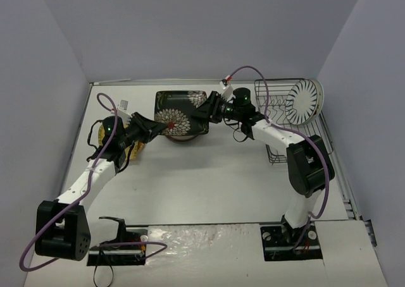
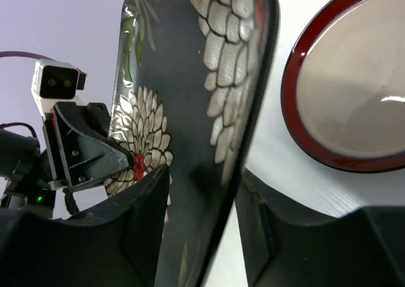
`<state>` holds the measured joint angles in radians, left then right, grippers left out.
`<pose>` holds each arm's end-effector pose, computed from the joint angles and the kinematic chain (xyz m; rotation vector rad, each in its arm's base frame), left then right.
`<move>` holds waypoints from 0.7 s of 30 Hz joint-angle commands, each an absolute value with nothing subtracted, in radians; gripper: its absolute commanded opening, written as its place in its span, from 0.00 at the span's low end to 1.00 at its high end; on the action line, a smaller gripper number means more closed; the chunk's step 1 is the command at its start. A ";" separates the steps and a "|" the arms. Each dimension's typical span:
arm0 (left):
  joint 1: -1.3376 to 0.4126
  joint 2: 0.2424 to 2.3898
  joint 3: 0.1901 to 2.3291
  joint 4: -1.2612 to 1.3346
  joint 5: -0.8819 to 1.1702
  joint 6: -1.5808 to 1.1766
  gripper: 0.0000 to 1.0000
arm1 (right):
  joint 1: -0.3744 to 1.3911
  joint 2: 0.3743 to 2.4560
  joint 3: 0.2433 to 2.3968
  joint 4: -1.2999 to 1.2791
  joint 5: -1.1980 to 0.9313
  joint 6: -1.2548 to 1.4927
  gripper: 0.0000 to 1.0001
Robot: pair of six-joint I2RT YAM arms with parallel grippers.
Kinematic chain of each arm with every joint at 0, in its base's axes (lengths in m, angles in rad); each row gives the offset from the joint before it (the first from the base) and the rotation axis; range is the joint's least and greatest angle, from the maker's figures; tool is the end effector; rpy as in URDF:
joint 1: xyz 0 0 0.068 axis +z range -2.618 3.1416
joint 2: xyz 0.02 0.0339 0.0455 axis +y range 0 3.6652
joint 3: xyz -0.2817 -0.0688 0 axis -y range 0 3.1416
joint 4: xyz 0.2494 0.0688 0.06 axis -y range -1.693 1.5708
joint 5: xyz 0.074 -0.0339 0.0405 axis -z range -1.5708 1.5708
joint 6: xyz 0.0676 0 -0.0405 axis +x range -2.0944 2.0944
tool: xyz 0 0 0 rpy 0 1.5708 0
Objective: Load the plates into the dish rack
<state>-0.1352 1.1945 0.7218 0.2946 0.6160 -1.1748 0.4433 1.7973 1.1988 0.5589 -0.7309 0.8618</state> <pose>0.2850 -0.0782 0.2925 -0.5052 1.9001 -1.4471 0.3848 0.2326 0.2921 -0.2642 1.8325 1.5425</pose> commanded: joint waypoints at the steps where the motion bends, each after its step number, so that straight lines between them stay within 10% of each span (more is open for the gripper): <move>1: -0.133 1.120 0.779 0.515 0.680 -1.199 0.01 | 0.445 1.741 1.230 0.658 -0.748 0.851 0.39; 12: -0.133 1.084 0.721 0.447 0.687 -1.160 0.11 | 0.443 1.662 1.216 0.565 -0.704 0.764 0.00; 21: -0.133 1.042 0.757 0.176 0.642 -0.991 0.81 | 0.409 1.535 1.305 0.236 -0.561 0.522 0.00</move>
<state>-0.1380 1.0942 0.6719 0.2224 0.6518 -1.0950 0.4451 1.6547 1.2045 0.3081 -0.6503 0.6876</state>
